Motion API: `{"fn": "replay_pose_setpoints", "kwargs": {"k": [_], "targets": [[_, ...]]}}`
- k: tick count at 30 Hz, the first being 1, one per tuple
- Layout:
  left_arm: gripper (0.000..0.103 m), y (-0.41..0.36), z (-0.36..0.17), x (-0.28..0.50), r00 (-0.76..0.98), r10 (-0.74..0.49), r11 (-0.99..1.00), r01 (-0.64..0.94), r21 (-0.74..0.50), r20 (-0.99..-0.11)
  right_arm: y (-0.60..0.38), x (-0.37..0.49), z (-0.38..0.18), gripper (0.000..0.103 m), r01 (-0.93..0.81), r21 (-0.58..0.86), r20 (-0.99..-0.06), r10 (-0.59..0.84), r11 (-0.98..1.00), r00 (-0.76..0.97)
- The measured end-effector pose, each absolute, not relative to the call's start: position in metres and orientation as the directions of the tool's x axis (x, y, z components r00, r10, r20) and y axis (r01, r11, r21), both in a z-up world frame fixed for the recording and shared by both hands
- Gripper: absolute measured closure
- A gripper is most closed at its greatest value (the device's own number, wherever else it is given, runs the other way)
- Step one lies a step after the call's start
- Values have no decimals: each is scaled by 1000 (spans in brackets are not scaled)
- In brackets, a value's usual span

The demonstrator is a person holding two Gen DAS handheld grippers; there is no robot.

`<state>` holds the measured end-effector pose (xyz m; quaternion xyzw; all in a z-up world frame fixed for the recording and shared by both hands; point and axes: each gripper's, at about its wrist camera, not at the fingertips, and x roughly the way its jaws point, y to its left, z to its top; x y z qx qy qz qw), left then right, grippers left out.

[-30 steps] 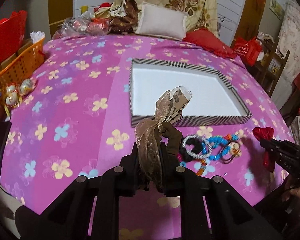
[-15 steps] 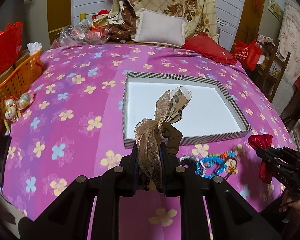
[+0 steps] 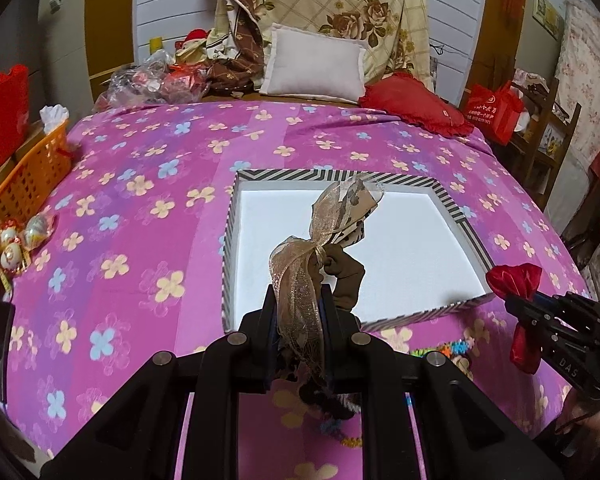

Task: Organize jewelry
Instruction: 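Carry both bows over the white box interior with both tools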

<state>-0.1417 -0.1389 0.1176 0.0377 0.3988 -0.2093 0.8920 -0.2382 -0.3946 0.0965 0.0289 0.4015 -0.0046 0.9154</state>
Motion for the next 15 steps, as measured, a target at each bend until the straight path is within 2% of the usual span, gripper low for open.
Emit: {"fn": "replay_pose_setpoints", "kwargs": {"k": [15], "targets": [[103, -161, 105, -105, 567, -346, 910, 396, -121, -747, -400, -181, 98, 82, 32, 68, -738, 29, 997, 675]]}}
